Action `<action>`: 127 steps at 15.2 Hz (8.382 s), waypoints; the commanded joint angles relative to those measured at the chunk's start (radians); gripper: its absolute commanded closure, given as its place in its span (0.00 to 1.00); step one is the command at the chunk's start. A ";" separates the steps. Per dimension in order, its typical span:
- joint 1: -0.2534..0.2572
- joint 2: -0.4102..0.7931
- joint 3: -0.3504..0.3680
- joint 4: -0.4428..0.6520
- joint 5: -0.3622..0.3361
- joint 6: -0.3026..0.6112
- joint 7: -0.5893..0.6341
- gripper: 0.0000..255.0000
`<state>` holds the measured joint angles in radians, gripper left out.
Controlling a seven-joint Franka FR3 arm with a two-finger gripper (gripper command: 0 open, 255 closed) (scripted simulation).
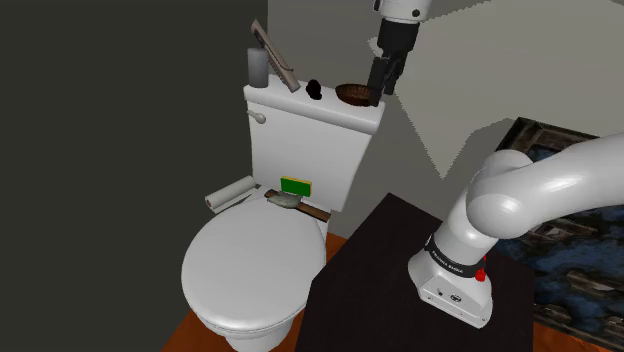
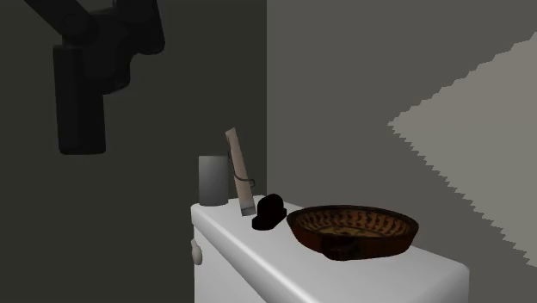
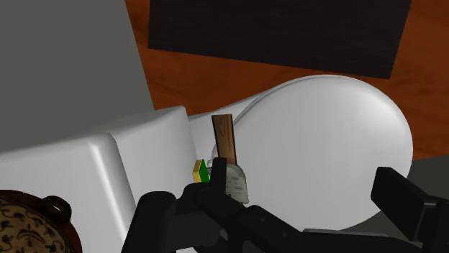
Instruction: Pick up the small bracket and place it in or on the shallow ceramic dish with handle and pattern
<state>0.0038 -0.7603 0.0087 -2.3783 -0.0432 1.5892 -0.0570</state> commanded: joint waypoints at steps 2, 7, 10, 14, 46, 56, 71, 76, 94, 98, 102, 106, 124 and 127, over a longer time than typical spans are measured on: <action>-0.005 0.036 -0.010 0.016 -0.008 0.019 -0.009 0.00; -0.026 0.220 -0.055 0.115 -0.038 0.103 -0.054 0.00; -0.036 0.332 -0.079 0.189 -0.049 0.140 -0.081 0.00; -0.049 0.484 -0.110 0.305 -0.053 0.174 -0.117 0.00; -0.161 1.273 -0.183 1.104 0.034 0.156 -0.281 0.00; -0.162 1.274 -0.183 1.104 0.034 0.156 -0.281 1.00; -0.174 1.305 -0.184 1.331 0.040 -0.038 -0.293 1.00; -0.184 1.344 -0.184 1.464 0.045 -0.131 -0.299 1.00; -0.253 0.884 -0.254 0.869 -0.026 0.023 -0.461 1.00; -0.252 0.875 -0.254 0.803 -0.028 0.080 -0.455 1.00; -0.251 0.870 -0.253 0.743 -0.030 0.135 -0.450 1.00; -0.251 0.869 -0.253 0.688 -0.031 0.188 -0.446 1.00; -0.248 0.871 -0.251 0.718 -0.030 0.160 -0.444 0.00; -0.247 0.876 -0.250 0.784 -0.028 0.098 -0.446 0.00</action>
<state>-0.2435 0.1146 -0.2414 -1.6088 -0.0718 1.7023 -0.5022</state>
